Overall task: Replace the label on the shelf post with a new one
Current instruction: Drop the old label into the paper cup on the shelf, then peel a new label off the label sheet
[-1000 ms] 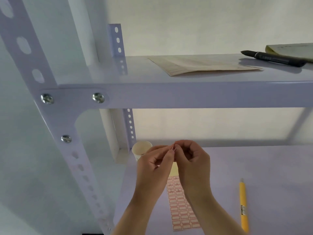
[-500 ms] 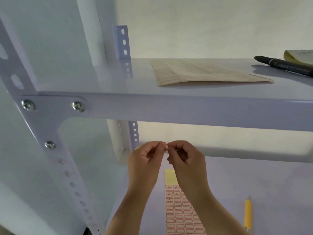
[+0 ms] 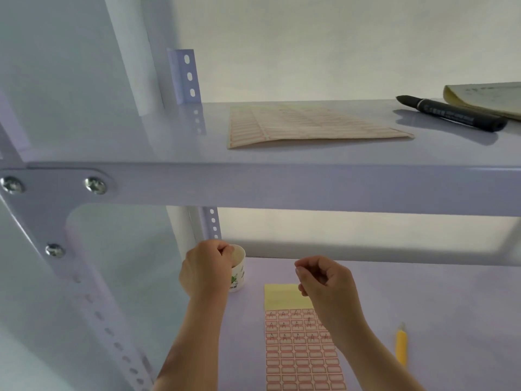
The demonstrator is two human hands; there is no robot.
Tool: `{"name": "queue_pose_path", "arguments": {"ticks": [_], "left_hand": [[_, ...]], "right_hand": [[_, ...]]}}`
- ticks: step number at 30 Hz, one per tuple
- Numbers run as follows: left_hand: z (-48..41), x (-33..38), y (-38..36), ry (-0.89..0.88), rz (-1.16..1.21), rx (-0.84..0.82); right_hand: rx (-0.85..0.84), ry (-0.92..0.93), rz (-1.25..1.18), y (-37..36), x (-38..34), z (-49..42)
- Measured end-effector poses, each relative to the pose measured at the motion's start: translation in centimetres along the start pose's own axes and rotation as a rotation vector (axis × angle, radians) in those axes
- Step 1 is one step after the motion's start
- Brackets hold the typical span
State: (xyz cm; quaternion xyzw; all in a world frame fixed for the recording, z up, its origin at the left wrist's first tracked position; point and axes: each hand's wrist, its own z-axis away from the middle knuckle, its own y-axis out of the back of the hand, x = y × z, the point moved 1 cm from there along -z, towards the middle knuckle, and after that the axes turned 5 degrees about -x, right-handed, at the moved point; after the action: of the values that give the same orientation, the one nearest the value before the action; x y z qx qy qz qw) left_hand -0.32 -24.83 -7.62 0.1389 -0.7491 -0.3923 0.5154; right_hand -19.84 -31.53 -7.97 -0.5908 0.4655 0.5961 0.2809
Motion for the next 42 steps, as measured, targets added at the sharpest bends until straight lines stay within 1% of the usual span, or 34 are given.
{"name": "queue_pose_path", "arguments": {"ticks": [3, 6, 8, 10, 13, 15, 17, 19, 21, 24, 28, 33, 34, 36, 37, 39, 40, 42], "left_hand": [[0.0, 0.3, 0.1, -0.049, -0.034, 0.006], [1.7, 1.2, 0.6, -0.21, 0.046, 0.036], [3.9, 1.8, 0.4, -0.321, 0.094, 0.005], [6.1, 1.7, -0.6, -0.332, 0.043, -0.127], [8.5, 0.6, -2.9, -0.295, -0.171, -0.373], [9.3, 0.1, -4.0, -0.291, -0.267, -0.459], [9.2, 0.0, -4.6, -0.274, -0.258, -0.477], [8.6, -0.1, -4.7, -0.228, -0.164, -0.501], [8.1, -0.3, -4.6, -0.146, -0.008, -0.543], [8.1, -0.7, -4.7, -0.055, 0.172, -0.565], [8.0, -1.2, -5.1, -0.061, 0.236, -0.537], [7.6, -1.7, -4.5, -0.032, 0.327, -0.502], [7.4, -1.9, -4.4, -0.011, 0.401, -0.517], [7.4, -1.7, -3.9, 0.062, 0.653, -0.604], [7.4, -1.4, -3.5, 0.081, 0.752, -0.637], [7.4, -0.8, -2.7, 0.042, 0.821, -0.61], [7.5, -0.4, -2.2, 0.011, 0.833, -0.588], [7.8, 0.8, -1.1, -0.052, 0.866, -0.558]], "right_hand": [[0.03, -0.028, 0.023, 1.0, 0.8, 0.0], [0.048, -0.063, 0.11, 2.2, 1.8, -0.1], [0.047, -0.105, 0.22, 2.8, 2.6, -0.1], [0.011, -0.156, 0.385, 3.3, 3.5, -0.1], [-0.066, -0.24, 0.606, 3.3, 4.8, 0.3], [-0.073, -0.251, 0.671, 2.8, 5.5, 0.6], [-0.066, -0.246, 0.673, 2.4, 5.6, 0.7], [-0.066, -0.245, 0.642, 2.1, 5.8, 0.8], [-0.056, -0.247, 0.584, 2.0, 6.0, 0.9], [-0.021, -0.25, 0.447, 2.1, 5.9, 1.2], [-0.008, -0.253, 0.281, 2.0, 5.8, 1.4], [0.038, -0.216, -0.064, 2.5, 5.0, 1.8], [0.036, -0.211, -0.116, 2.8, 4.7, 1.9], [0.028, -0.202, -0.178, 3.4, 4.0, 1.9], [0.031, -0.19, -0.185, 3.7, 3.7, 1.8], [0.043, -0.141, -0.14, 4.2, 3.1, 1.6], [0.056, -0.095, -0.062, 4.2, 2.7, 1.6], [0.117, 0.061, 0.239, 4.2, 1.7, 1.5]]}}
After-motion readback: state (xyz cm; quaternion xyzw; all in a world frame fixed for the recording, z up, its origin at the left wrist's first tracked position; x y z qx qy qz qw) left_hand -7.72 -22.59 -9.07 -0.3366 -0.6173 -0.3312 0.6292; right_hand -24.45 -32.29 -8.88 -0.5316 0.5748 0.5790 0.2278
